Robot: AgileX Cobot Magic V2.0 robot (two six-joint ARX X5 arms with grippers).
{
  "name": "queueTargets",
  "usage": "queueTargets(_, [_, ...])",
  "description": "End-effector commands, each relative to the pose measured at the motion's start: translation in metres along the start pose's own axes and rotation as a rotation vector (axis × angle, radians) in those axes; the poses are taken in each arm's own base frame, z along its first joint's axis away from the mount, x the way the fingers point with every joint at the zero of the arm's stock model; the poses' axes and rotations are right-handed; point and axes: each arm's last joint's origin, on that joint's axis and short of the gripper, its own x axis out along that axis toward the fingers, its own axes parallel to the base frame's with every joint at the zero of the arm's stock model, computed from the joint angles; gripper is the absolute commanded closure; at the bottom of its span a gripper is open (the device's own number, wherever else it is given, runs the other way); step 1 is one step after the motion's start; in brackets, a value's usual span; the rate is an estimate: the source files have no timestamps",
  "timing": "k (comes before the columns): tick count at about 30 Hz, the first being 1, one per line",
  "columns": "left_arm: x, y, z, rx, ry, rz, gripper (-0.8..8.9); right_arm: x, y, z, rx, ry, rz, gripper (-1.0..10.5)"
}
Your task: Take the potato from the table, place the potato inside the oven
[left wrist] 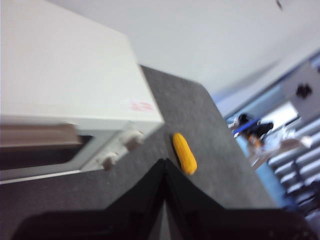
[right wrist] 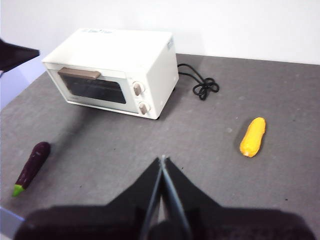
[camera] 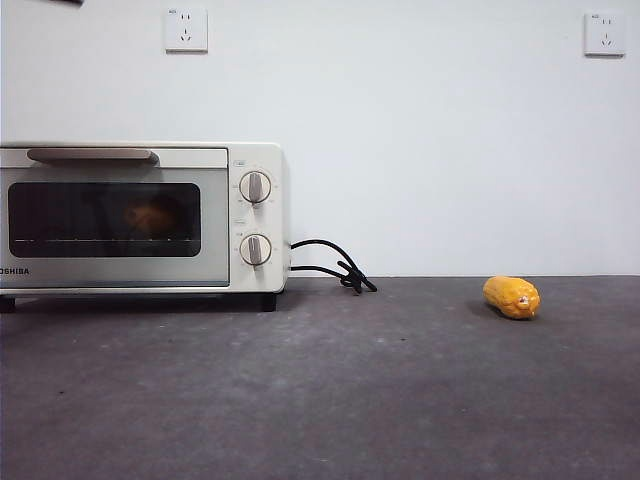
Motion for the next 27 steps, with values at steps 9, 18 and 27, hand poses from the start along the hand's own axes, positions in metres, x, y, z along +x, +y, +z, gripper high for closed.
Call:
queueTargets(9, [-0.055, -0.104, -0.046, 0.397, -0.036, 0.063, 8.18, 0.001, -0.001, -0.003, -0.027, 0.005, -0.038, 9.5])
queueTargets(18, [-0.081, -0.123, -0.058, 0.446, -0.079, -0.002, 8.18, 0.001, -0.001, -0.003, -0.027, 0.005, -0.038, 9.5])
queueTargets(27, [-0.062, -0.111, -0.054, 0.657, -0.017, 0.097, 8.18, 0.001, -0.001, -0.003, -0.027, 0.005, -0.038, 9.5])
